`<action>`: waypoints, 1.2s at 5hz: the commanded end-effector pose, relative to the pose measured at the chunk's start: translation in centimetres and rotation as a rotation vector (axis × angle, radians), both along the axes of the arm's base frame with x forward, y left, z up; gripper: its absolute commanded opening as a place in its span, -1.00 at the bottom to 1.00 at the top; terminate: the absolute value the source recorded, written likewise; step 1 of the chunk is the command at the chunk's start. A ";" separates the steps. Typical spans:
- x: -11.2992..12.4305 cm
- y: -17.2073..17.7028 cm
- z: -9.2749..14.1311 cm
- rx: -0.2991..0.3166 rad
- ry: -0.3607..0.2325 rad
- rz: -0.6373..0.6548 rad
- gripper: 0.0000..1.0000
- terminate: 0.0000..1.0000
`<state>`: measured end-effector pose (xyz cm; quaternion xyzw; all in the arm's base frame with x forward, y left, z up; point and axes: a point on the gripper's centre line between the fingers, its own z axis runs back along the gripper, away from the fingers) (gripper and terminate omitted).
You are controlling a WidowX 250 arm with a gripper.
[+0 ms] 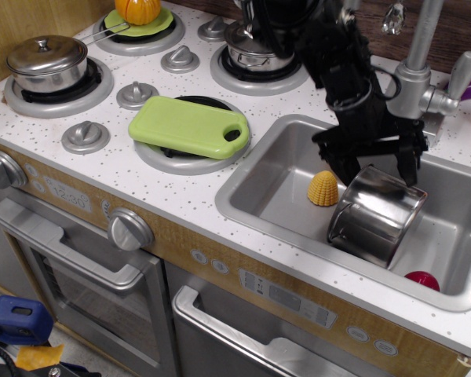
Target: Flip pot upright in sink
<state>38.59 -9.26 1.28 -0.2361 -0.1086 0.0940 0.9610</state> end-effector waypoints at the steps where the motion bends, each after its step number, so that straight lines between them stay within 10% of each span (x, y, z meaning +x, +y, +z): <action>1: 0.3 -0.1 1.1 -0.098 0.018 0.073 1.00 -1.00; 2: -0.1 -1.4 0.9 -0.188 -0.004 0.173 1.00 -1.00; 3: 0.0 -2.9 0.9 -0.270 -0.028 0.282 -1.00 -1.00; 5: 1.0 -2.8 0.4 -0.243 -0.055 0.305 -1.00 -1.00; 6: 1.7 -3.1 0.6 -0.074 -0.023 0.282 -1.00 -1.00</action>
